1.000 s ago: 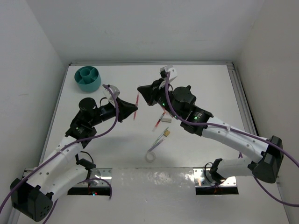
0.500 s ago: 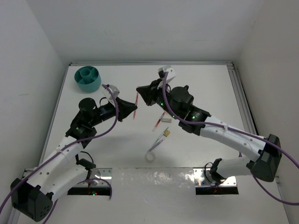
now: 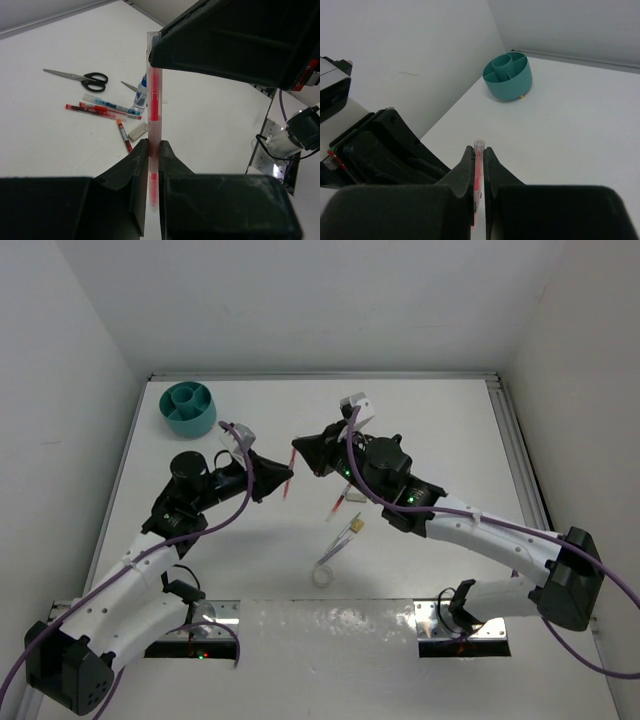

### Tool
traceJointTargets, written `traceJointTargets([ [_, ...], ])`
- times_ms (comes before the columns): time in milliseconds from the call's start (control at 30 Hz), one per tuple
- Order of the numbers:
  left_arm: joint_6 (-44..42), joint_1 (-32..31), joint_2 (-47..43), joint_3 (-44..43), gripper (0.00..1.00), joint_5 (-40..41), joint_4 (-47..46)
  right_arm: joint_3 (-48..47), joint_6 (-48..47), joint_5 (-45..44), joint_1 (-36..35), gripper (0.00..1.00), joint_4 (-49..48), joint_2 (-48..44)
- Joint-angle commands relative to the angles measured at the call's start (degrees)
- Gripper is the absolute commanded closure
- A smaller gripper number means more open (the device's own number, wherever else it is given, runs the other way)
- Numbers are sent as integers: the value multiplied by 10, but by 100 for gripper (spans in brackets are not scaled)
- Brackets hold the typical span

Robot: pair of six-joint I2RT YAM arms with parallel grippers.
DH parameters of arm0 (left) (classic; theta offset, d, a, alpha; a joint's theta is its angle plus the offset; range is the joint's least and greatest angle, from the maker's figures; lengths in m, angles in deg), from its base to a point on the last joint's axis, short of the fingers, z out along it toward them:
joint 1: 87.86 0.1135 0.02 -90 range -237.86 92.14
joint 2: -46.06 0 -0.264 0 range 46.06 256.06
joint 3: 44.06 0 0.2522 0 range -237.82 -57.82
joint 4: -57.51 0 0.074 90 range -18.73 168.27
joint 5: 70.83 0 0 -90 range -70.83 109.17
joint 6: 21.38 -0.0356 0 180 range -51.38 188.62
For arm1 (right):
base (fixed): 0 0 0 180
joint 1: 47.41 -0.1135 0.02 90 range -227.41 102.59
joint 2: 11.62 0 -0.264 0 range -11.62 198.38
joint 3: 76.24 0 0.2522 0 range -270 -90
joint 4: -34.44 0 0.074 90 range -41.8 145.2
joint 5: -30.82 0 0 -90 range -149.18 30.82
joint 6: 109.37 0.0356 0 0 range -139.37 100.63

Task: Sort the stationery into containers
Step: Close the pen cap on the pen.

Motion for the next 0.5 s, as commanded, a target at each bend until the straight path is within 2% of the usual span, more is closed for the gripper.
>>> traceJointTargets([
  [0, 16, 12, -15, -4, 100, -1, -80, 34, 14, 27, -1, 100, 3, -15],
  [200, 68, 15, -14, 11, 100, -8, -131, 57, 27, 49, 8, 100, -24, -28],
  [467, 114, 21, -6, 13, 100, -12, -201, 134, 68, 49, 2, 100, -66, -21],
])
